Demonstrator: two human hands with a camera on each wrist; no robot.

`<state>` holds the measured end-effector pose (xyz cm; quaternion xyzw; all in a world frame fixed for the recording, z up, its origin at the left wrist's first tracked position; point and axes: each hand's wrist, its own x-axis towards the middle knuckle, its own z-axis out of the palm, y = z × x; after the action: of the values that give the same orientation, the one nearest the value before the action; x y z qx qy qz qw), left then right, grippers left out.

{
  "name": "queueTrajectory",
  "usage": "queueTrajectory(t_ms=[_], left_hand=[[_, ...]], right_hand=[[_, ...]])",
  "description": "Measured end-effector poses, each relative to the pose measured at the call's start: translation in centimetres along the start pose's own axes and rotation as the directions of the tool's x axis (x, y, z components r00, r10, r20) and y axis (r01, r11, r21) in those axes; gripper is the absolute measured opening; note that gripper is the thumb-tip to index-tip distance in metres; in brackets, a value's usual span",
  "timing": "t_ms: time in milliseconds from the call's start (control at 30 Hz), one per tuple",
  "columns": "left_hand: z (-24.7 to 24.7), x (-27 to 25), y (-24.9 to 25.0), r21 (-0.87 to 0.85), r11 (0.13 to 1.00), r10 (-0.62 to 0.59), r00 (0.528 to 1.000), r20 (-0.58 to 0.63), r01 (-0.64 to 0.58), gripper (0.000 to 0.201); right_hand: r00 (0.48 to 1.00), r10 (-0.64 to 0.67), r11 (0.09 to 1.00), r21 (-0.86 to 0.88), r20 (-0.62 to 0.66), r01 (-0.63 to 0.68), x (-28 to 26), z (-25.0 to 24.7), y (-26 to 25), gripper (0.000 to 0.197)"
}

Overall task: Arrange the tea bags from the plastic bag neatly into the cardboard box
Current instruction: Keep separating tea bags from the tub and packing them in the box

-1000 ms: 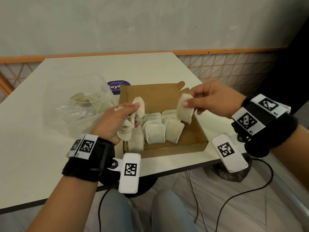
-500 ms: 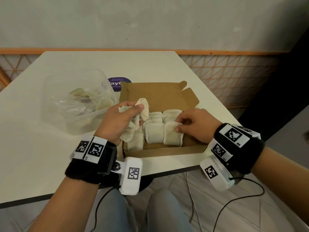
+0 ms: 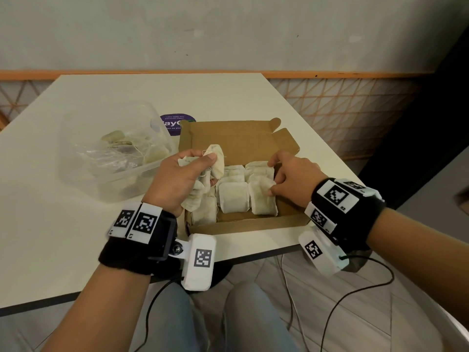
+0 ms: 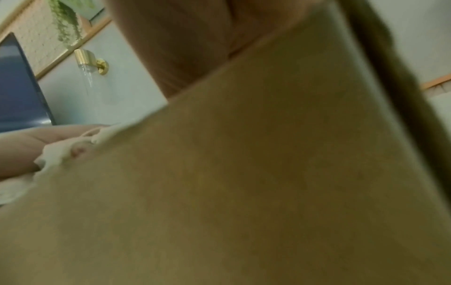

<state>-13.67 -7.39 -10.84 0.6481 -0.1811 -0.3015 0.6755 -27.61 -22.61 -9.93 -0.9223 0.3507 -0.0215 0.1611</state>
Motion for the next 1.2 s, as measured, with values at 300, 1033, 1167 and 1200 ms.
queueTrajectory(t_ms=[300,1033,1167,1200], left_hand=[[-0.4,0.2,-0.2,-0.006,0.999,0.043,0.999,-0.014,-0.043,0.014],[0.7,-0.8,0.8,-0.151,0.975,-0.105,0.938,0.331,0.163,0.030],[0.5,-0.8,0.6,-0.367,0.865,-0.185,0.897,0.402,0.343,0.029],[0.3,-0.8,0.5,-0.417,0.827,-0.208,0.895,0.396,0.377,0.029]], right_hand=[[0.993,-0.110,0.986,0.123,-0.051,0.115,-1.1,-3.5,-0.6,0.013],[0.978,-0.207,0.791,0.591,0.012,0.160,-0.7,-1.9,-5.9,0.030],[0.988,-0.145,0.735,0.662,-0.055,0.145,0.5,-2.1,-5.1,0.013],[0.988,-0.125,0.724,0.672,-0.092,0.154,0.6,-2.2,-4.8,0.013]])
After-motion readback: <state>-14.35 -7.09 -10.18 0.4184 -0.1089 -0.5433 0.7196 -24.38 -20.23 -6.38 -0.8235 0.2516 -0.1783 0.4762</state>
